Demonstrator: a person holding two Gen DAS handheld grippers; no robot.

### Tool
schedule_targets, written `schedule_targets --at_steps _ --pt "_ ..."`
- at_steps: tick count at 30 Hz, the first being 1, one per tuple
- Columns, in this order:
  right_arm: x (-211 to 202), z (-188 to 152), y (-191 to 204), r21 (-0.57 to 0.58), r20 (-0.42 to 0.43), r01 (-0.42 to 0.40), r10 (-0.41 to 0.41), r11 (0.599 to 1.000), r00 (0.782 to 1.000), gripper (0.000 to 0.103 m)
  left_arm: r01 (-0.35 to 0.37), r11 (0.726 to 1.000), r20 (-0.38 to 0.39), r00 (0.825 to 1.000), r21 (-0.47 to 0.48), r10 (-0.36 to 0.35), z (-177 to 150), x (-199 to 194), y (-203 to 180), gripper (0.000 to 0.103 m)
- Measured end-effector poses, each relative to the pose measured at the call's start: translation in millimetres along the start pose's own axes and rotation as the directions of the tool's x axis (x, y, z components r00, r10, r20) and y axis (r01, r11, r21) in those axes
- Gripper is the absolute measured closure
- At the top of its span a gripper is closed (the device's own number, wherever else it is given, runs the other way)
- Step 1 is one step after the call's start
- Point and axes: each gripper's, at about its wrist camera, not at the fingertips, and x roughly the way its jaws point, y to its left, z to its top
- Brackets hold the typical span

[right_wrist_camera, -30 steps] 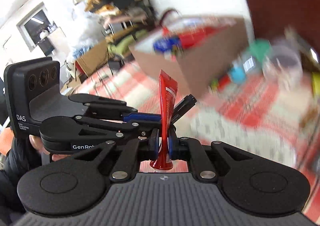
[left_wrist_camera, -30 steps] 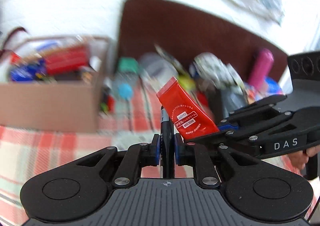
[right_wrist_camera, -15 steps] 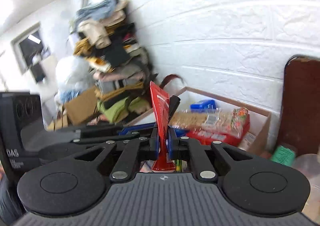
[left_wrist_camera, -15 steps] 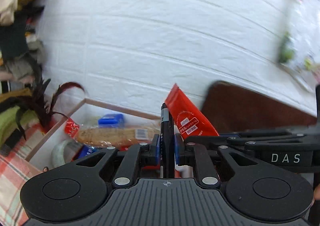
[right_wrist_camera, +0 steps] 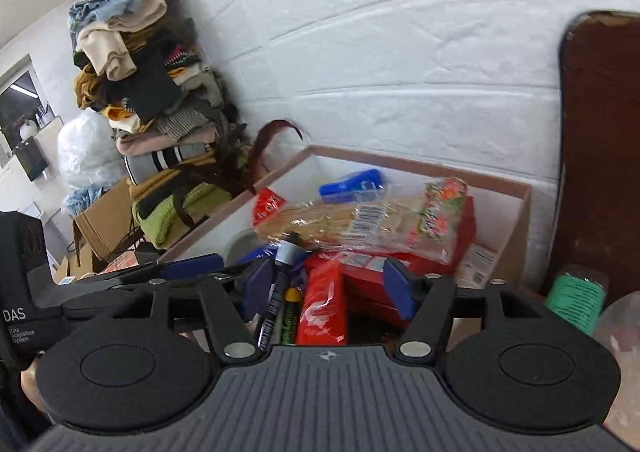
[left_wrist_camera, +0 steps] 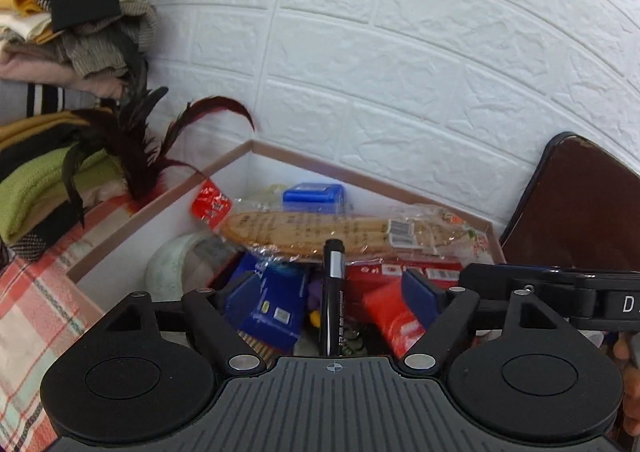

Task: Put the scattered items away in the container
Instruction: 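Carry the black marker and red tube into the box and open both tools, then move both tools back to the flowered insole on the table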

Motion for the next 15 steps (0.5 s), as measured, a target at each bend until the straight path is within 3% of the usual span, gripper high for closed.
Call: schedule_targets --at_steps 7,15 --pt "-9.4 -8.9 3.6 -0.018 -0.038 0.009 -0.009 1.0 0.999 0.039 -0.01 0.997 -0.004 1.0 0.079 0.01 -5.8 -13.8 -20.6 0.016" --pt "-55.8 -8.4 12.2 -0.038 0.014 0.001 -0.001 0.999 1.0 0.037 0.022 0.994 0.032 0.999 0.105 -0.025 -0.7 -50.1 -44.4 0.016"
